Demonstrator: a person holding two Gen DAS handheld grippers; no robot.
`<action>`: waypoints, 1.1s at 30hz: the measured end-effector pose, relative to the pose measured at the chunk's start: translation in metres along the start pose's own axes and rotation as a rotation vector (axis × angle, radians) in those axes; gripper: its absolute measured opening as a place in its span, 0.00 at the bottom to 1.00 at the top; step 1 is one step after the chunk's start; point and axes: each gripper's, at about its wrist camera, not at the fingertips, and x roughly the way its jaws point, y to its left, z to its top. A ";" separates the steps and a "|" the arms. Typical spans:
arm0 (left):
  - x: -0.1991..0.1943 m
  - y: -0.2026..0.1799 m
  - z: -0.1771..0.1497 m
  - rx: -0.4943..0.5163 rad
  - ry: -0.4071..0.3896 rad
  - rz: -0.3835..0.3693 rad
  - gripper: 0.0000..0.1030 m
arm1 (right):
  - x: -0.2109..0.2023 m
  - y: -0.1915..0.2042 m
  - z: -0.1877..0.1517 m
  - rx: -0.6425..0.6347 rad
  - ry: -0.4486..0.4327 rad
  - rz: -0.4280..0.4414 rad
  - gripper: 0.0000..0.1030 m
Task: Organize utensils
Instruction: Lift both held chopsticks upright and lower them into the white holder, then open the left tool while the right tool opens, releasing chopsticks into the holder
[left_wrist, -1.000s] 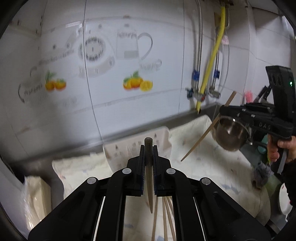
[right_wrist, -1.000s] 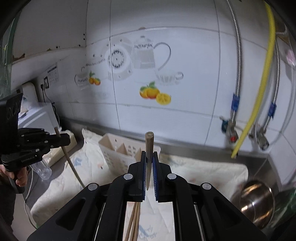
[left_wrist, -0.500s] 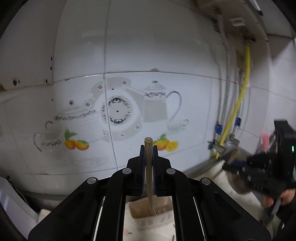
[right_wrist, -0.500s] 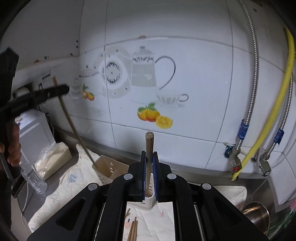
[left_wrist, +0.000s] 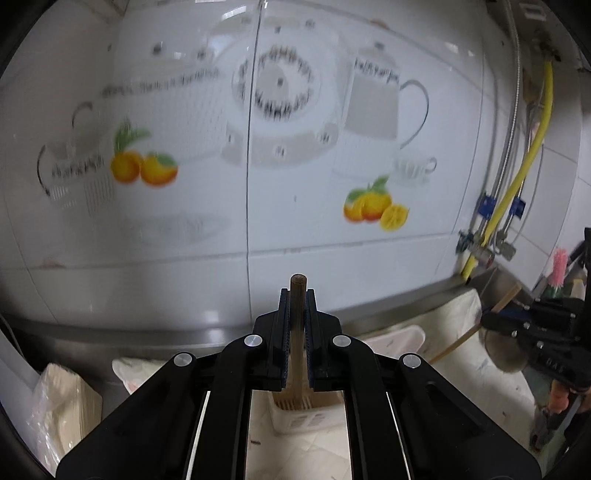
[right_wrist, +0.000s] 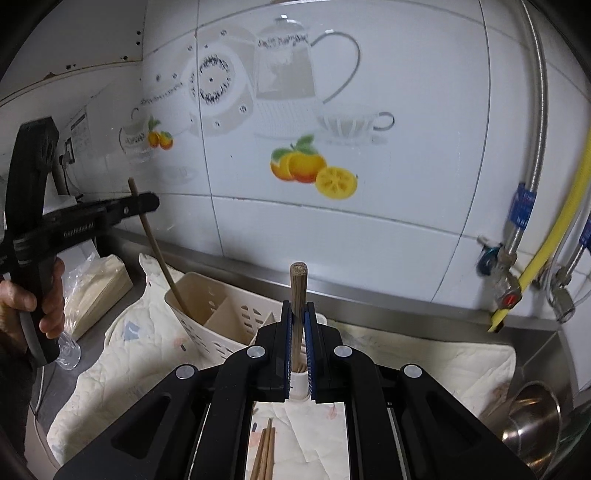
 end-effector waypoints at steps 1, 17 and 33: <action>0.003 0.001 -0.003 0.001 0.010 0.001 0.06 | 0.001 0.000 -0.001 0.003 0.004 0.001 0.06; -0.043 -0.001 -0.014 -0.008 -0.027 0.027 0.30 | -0.031 -0.005 -0.004 0.018 -0.061 -0.026 0.20; -0.109 -0.020 -0.139 0.016 0.049 -0.006 0.48 | -0.087 0.023 -0.112 0.005 -0.067 -0.006 0.33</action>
